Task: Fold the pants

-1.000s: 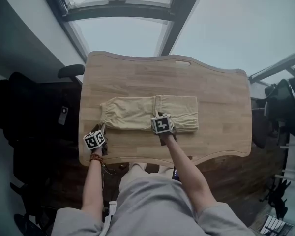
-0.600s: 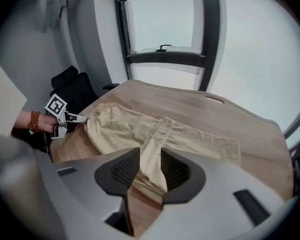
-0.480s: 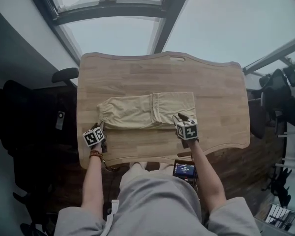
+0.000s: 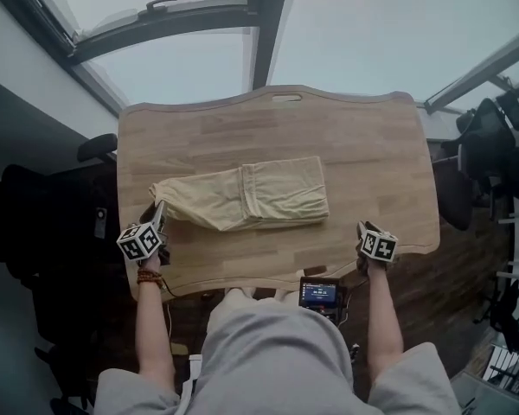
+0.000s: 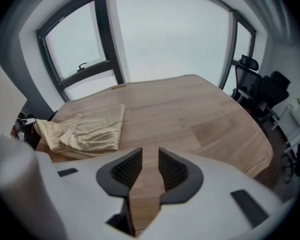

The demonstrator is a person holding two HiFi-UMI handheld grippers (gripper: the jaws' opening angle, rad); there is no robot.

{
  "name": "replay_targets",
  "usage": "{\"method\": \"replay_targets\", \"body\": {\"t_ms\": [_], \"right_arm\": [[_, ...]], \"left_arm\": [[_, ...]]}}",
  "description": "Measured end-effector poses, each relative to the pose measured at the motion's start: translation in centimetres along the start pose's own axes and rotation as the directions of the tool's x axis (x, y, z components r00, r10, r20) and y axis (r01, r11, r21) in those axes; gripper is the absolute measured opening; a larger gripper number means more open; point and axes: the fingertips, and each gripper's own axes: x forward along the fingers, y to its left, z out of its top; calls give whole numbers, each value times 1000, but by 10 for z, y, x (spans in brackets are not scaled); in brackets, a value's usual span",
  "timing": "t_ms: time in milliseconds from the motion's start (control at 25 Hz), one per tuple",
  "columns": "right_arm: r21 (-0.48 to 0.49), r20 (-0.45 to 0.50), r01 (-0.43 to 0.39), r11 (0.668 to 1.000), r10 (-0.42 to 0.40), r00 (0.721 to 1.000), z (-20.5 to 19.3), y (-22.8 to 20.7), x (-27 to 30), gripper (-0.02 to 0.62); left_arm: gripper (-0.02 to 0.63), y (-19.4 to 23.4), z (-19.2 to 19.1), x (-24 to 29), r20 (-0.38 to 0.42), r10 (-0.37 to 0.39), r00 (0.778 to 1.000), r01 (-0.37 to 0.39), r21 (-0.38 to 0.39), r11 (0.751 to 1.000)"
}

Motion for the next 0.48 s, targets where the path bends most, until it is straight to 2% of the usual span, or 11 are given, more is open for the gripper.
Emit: {"method": "replay_targets", "body": {"t_ms": [120, 200, 360, 480], "right_arm": [[53, -5, -17, 998, 17, 1000, -8, -37, 9, 98], [71, -4, -40, 997, 41, 999, -7, -55, 17, 97], [66, -11, -91, 994, 92, 996, -1, -86, 37, 97], [63, -11, -130, 990, 130, 991, 10, -102, 49, 97]], "left_arm": [[94, -70, 25, 18, 7, -43, 999, 41, 130, 991], [92, -129, 29, 39, -19, -78, 997, 80, 233, 969], [91, -266, 6, 90, -117, -160, 980, 194, 407, 893], [89, -371, -25, 127, -182, -229, 956, 290, 476, 831]]}}
